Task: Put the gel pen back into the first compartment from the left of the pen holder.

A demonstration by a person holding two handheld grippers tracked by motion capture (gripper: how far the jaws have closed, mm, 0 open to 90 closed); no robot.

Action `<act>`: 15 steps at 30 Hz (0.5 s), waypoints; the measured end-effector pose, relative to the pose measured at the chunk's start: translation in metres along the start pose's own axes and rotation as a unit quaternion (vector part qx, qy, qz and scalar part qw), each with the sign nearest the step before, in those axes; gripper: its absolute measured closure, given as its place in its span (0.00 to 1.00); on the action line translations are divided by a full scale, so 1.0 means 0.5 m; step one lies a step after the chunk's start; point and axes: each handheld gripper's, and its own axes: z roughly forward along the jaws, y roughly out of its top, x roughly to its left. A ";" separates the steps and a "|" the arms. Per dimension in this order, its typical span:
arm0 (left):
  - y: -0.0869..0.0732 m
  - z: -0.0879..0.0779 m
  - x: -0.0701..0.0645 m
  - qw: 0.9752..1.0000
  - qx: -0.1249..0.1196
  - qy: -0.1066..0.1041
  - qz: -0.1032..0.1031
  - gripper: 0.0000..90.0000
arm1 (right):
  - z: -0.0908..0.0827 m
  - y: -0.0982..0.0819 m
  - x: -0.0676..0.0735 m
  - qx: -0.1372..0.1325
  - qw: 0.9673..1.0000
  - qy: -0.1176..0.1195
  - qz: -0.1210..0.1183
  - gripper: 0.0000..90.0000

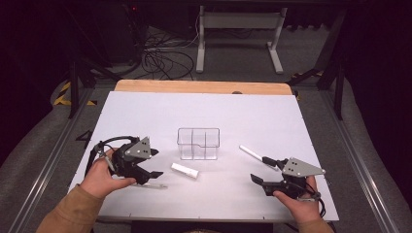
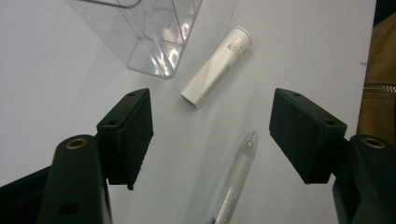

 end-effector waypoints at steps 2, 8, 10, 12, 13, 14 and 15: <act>-0.006 0.003 -0.003 1.000 0.003 -0.002 -0.001 0.35 | 0.000 0.000 0.000 0.000 1.000 0.000 0.000 0.30; -0.023 0.013 -0.011 1.000 0.005 -0.018 -0.015 0.37 | 0.001 -0.001 0.000 0.001 1.000 0.001 0.000 0.30; -0.029 0.017 -0.011 1.000 0.007 -0.017 -0.016 0.37 | 0.001 -0.001 0.001 0.002 1.000 0.002 0.000 0.30; -0.034 0.020 -0.014 1.000 0.008 -0.014 -0.018 0.37 | 0.000 -0.001 0.000 0.000 1.000 0.001 0.000 0.30; -0.037 0.021 -0.016 1.000 0.010 -0.012 -0.017 0.37 | 0.000 0.000 0.000 0.001 1.000 0.000 0.000 0.30; -0.038 0.022 -0.016 1.000 0.013 -0.012 -0.014 0.37 | 0.000 0.000 0.001 0.000 1.000 0.001 0.001 0.30; -0.041 0.022 -0.019 1.000 0.016 -0.012 -0.014 0.38 | 0.000 0.000 0.001 0.001 1.000 0.000 0.000 0.30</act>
